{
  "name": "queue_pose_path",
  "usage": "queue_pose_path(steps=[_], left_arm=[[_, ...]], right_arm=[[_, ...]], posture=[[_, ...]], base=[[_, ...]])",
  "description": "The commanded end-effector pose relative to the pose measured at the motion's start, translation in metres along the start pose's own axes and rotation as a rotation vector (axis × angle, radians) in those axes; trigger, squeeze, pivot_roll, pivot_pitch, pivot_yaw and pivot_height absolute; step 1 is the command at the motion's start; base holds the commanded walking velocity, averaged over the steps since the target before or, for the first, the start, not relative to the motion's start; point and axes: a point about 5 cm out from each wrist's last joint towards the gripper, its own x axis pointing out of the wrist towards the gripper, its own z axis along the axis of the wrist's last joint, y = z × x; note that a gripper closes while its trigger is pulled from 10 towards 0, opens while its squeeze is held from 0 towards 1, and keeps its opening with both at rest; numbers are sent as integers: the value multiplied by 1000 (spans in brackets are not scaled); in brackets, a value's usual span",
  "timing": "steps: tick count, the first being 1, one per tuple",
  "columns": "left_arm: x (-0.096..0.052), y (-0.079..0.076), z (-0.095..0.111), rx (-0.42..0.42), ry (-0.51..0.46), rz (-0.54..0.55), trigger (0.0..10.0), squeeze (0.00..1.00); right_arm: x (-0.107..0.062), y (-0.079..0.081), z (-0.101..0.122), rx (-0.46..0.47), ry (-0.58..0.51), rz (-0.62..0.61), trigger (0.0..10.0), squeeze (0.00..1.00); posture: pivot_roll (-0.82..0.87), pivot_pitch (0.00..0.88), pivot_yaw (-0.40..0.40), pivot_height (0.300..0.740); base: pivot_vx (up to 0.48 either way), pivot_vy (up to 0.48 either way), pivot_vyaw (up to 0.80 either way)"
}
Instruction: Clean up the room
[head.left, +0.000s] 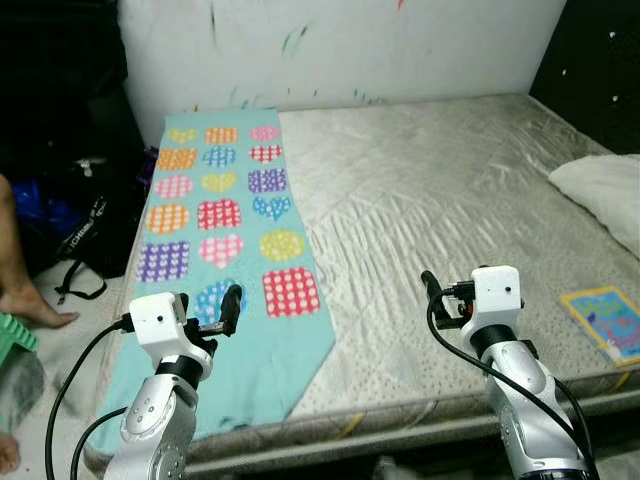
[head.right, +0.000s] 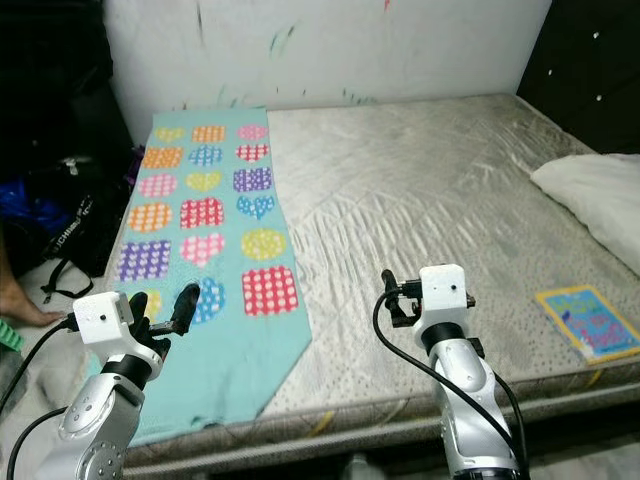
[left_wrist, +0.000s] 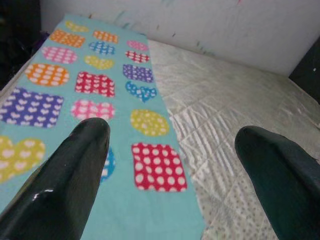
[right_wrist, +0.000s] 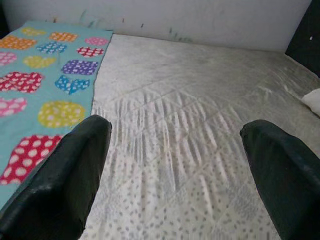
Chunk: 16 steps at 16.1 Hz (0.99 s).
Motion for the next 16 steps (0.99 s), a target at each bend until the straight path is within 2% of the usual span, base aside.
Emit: queue_pose_path(steps=[1, 3, 13, 16], left_arm=[[-1, 2, -2, 4, 13, 14, 10000, 0], [0, 2, -2, 6, 12, 15, 10000, 0], [0, 3, -2, 12, 6, 32, 10000, 0], [0, 5, -2, 27, 10, 54, 10000, 0]], right_arm=[[0, 2, 2, 5, -6, 15, 10000, 0], [0, 2, 2, 5, -7, 16, 10000, 0], [3, 1, 4, 2, -14, 23, 10000, 0], [6, 7, 9, -35, -36, 78, 10000, 0]], posture=[[-66, 0, 9, 605], [-67, 0, 9, 580], [-66, 0, 6, 580], [-66, 0, 5, 580]], base=[[0, 0, 0], [0, 0, 0], [0, 0, 0], [0, 0, 0]])
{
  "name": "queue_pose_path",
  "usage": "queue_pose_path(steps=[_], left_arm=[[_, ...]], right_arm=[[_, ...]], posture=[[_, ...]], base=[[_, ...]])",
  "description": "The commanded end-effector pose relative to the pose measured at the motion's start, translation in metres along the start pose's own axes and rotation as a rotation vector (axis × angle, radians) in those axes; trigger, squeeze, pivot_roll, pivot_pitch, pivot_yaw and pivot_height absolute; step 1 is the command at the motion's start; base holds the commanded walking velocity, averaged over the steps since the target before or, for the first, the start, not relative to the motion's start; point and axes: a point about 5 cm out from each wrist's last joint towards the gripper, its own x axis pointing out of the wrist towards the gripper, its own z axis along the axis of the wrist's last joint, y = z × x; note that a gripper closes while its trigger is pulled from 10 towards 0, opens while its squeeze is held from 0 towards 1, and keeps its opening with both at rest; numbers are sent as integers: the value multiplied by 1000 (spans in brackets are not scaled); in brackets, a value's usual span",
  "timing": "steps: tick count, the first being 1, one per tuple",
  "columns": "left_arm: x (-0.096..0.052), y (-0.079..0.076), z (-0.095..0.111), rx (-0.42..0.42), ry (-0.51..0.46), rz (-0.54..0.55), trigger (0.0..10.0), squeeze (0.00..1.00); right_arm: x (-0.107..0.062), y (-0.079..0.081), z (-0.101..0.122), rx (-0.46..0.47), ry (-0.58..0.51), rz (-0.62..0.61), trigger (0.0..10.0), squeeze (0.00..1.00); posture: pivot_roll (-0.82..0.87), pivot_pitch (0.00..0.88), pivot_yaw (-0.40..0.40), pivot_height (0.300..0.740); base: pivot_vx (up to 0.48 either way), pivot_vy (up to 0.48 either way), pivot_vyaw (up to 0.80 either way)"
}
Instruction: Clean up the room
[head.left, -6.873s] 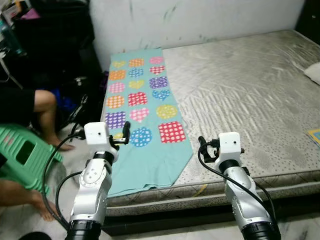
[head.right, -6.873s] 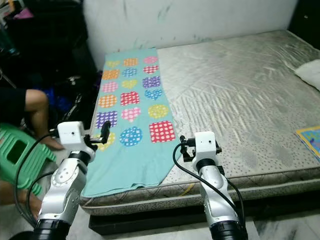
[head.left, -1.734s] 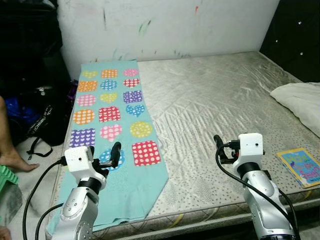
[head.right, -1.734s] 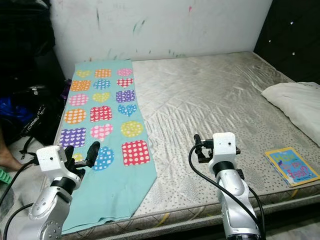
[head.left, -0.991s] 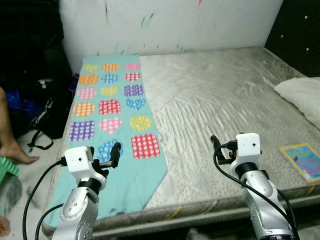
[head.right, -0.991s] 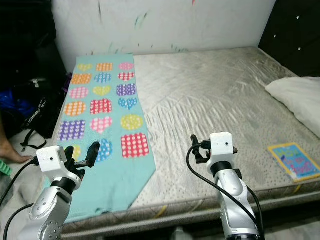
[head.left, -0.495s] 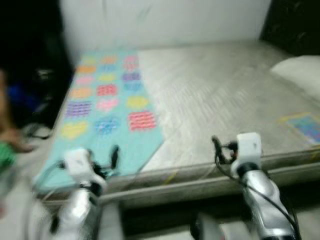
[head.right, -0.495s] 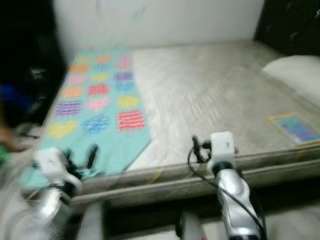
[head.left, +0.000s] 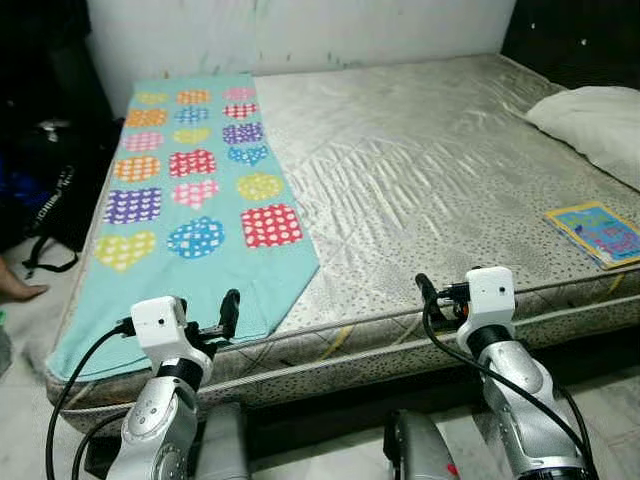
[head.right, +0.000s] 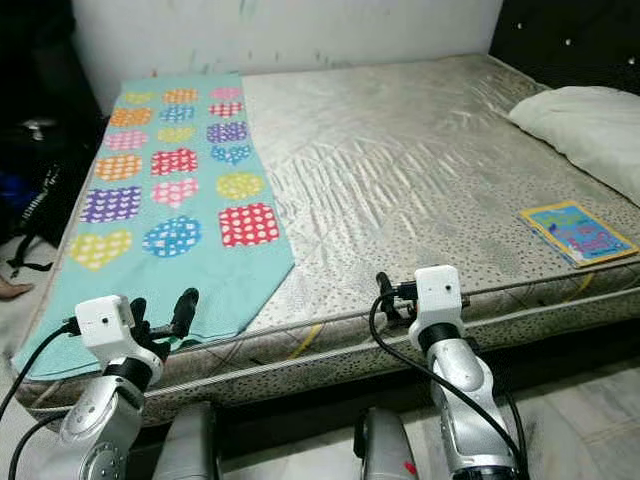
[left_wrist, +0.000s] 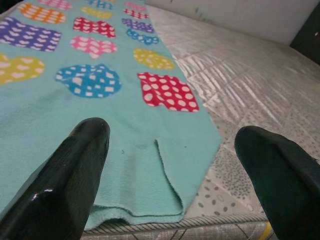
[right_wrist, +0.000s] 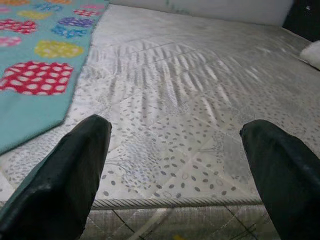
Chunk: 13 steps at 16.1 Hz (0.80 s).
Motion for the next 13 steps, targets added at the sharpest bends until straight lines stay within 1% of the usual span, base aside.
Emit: queue_pose_path(steps=[1, 2, 3, 5, 6, 8, 9, 10, 11, 12, 13], left_arm=[[0, 2, 3, 24, -10, 18, 10000, 0], [1, 1, 3, 25, -9, 16, 10000, 0], [1, -2, 3, 26, -5, 12, 10000, 0], [0, -4, 0, 31, 19, 6, 10000, 0], [-4, -4, -2, 30, 29, 9, 10000, 0], [-7, -4, -3, 27, 38, 16, 10000, 0], [-10, -4, -3, 28, 47, 20, 10000, 0], [-12, -3, -2, 30, 51, 21, 10000, 0], [-12, -3, -1, 32, 54, 21, 10000, 0], [-13, -2, -1, 32, 55, 22, 10000, 0], [-12, -1, 0, 38, 62, 20, 10000, 0]], right_arm=[[5, 6, 10, -17, -40, 40, 10000, 0], [8, 11, 11, -22, -41, 74, 10000, 0], [10, 21, 10, -31, -22, 136, 10000, 0], [12, 35, 7, -49, 0, 212, 10000, 0], [11, 43, 5, -67, 15, 249, 10000, 0], [9, 57, -1, -71, 59, 320, 10000, 0], [4, 70, -12, -63, 129, 396, 10000, 0], [1, 79, -14, -62, 145, 445, 10000, 0], [1, 83, -13, -59, 145, 452, 10000, 0], [2, 84, -11, -31, 135, 441, 10000, 0], [1, 83, -8, -44, 112, 441, 10000, 0]], posture=[[-65, 0, 4, 580], [-63, 0, 2, 580], [-58, 0, 0, 580], [-48, 19, -2, 580], [-44, 41, -3, 580], [-33, 68, 2, 580], [-30, 87, 9, 580], [-27, 101, 17, 580], [-26, 109, 22, 580], [-26, 109, 22, 580], [-30, 119, 33, 580]], base=[[0, 0, 0], [0, 0, 781], [0, 0, 0], [0, 0, 0], [0, 0, 0], [0, 0, 0], [0, 0, 0], [0, 0, 0], [0, 0, 0], [0, 0, 0], [0, 0, 800]])
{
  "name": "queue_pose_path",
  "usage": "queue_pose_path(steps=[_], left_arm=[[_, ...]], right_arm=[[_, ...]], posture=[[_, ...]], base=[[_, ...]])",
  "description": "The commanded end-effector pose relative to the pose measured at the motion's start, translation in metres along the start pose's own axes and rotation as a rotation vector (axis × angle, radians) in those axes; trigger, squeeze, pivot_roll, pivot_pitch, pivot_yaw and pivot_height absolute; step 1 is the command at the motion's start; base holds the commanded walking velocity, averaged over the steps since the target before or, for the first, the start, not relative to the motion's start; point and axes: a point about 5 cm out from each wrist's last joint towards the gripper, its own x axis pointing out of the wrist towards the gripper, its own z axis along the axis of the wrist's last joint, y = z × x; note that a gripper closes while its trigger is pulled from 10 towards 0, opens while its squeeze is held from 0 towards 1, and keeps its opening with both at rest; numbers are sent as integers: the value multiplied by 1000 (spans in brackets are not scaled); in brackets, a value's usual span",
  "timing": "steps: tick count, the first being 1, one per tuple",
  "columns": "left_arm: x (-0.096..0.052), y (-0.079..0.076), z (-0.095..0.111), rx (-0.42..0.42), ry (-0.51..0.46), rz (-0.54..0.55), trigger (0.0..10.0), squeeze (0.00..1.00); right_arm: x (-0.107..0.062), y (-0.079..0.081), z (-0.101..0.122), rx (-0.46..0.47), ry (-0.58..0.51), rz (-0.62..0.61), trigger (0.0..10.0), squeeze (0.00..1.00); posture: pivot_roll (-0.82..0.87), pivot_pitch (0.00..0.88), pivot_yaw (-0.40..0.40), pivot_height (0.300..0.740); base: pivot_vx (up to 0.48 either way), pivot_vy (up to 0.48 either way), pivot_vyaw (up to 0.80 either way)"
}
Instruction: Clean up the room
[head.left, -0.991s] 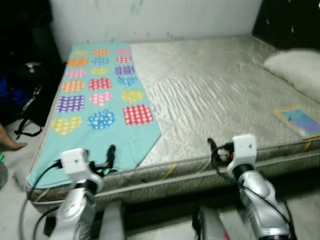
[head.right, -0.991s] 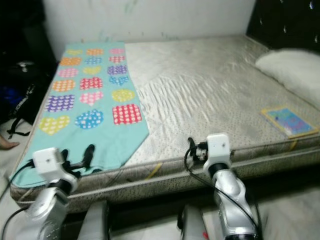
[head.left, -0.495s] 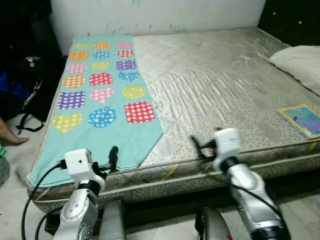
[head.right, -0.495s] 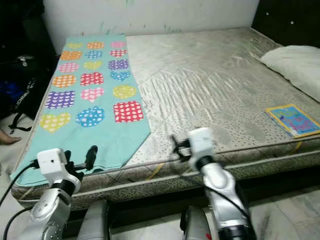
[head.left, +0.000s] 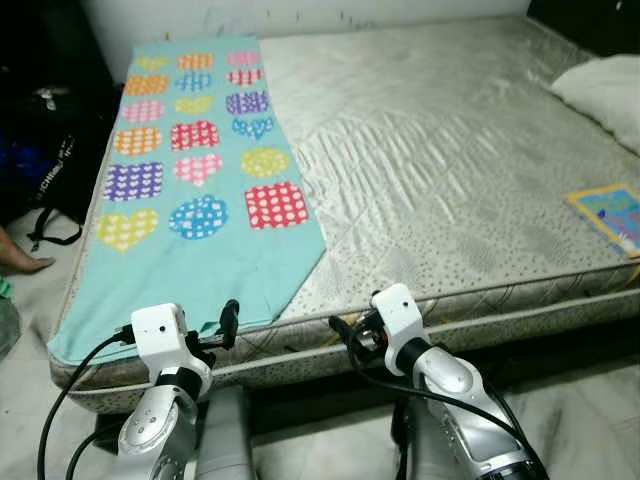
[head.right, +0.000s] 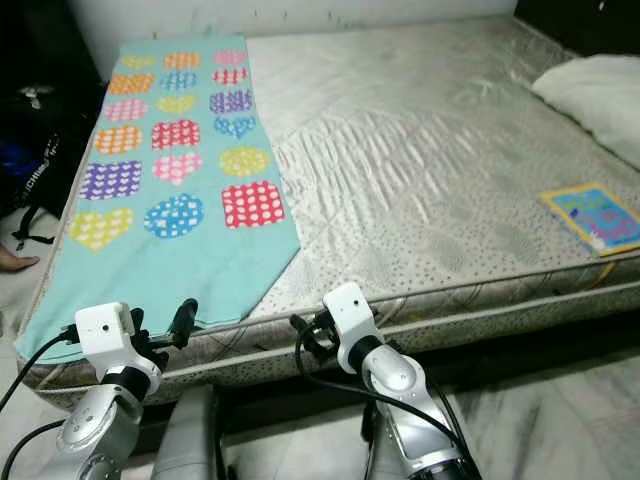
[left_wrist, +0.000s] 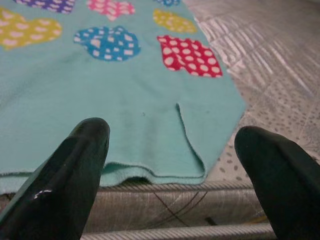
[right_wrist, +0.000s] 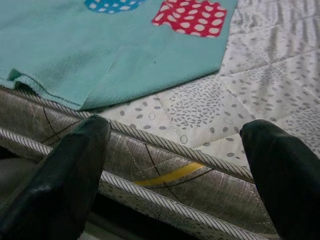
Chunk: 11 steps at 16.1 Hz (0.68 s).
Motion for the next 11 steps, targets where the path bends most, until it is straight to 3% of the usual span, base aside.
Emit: queue_pose_path(steps=[1, 7, 11], left_arm=[[-2, 4, 2, 16, 2, 13, 10000, 0], [-1, 0, 3, 28, 19, -13, 10000, 0], [-1, 2, 4, 32, 24, -8, 10000, 0]], right_arm=[[-1, 1, 7, -42, -32, 3, 10000, 0], [-5, -5, 8, 25, -27, -75, 10000, 0], [5, -6, 9, 32, -9, -139, 10000, 0]], posture=[[-33, 120, 36, 580], [-38, 128, 47, 580], [-25, 121, 43, 580]], base=[[0, 0, 800], [0, 0, 800], [0, 0, 113]])
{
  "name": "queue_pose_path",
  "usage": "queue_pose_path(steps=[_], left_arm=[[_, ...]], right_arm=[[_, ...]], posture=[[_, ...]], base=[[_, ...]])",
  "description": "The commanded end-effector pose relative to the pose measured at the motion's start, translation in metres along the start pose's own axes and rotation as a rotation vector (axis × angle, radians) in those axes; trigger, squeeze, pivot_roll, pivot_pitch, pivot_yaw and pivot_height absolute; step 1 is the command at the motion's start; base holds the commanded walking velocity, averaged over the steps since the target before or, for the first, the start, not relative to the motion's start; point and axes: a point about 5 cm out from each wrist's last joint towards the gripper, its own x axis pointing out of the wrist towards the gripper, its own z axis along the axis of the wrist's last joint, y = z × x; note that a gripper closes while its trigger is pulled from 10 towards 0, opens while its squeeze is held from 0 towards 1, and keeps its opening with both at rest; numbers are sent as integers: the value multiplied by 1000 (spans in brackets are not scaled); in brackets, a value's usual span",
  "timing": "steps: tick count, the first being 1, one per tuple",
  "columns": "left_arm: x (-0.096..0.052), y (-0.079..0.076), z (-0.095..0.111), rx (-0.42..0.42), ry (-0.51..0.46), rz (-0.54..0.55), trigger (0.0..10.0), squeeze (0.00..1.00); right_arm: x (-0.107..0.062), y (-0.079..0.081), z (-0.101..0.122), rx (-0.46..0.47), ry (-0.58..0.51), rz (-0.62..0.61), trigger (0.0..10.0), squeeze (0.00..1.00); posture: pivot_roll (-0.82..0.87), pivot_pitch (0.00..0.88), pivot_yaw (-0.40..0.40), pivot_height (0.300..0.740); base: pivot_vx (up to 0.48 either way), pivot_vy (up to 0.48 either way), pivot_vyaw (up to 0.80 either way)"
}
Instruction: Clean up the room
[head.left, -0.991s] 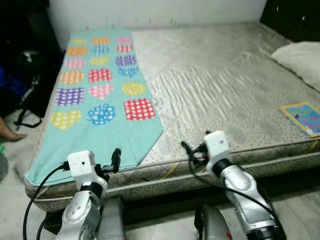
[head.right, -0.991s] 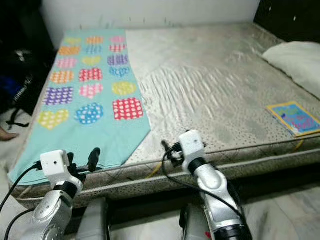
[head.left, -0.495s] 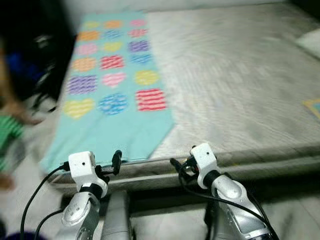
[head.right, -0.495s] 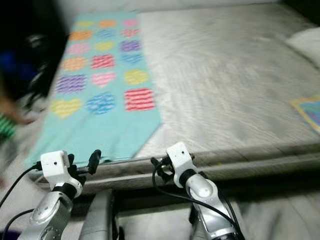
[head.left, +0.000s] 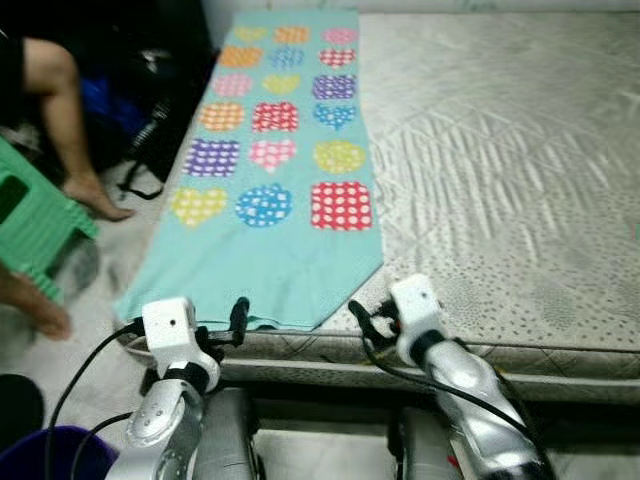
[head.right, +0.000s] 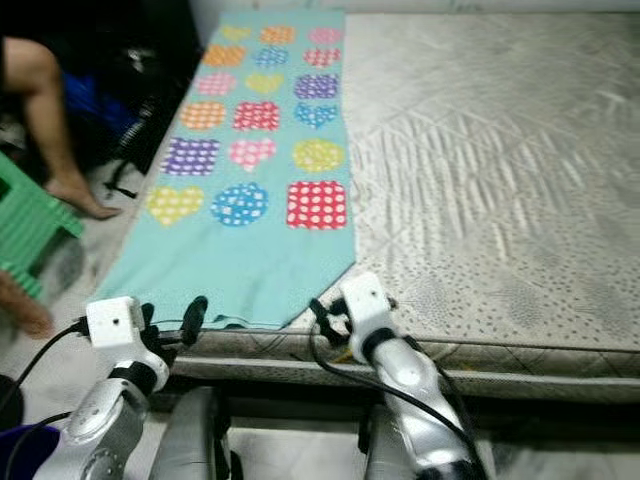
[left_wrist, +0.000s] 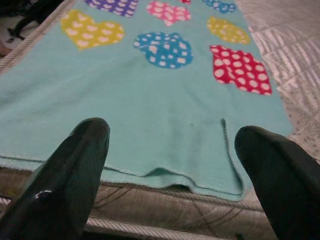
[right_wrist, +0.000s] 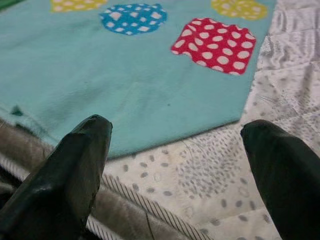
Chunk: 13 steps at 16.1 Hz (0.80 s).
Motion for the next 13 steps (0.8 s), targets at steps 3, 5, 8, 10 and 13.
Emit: queue_pose_path(steps=[3, 5, 8, 10, 13], left_arm=[[-2, 4, 0, 8, 14, 17, 10000, 0], [-1, 3, 1, 10, 9, 4, 10000, 0], [1, 4, 2, 8, 3, 3, 10000, 0], [2, 4, 0, -36, 13, 19, 10000, 0], [2, 3, 1, -43, 8, 8, 10000, 0]], right_arm=[[7, 3, -7, 10, 65, -46, 10000, 0], [8, 2, -3, 27, 33, -69, 10000, 0], [7, 0, -6, 33, 44, -79, 10000, 0], [6, -2, -9, 39, 52, -91, 10000, 0], [6, -3, -9, 41, 53, -95, 10000, 0]], posture=[[-20, 112, 43, 580], [-22, 109, 44, 580], [-26, 110, 47, 580], [-29, 110, 51, 580], [-30, 109, 52, 580]], base=[[0, 0, 0], [0, 0, 0], [0, 0, 0], [0, 0, 0], [0, 427, 0]])
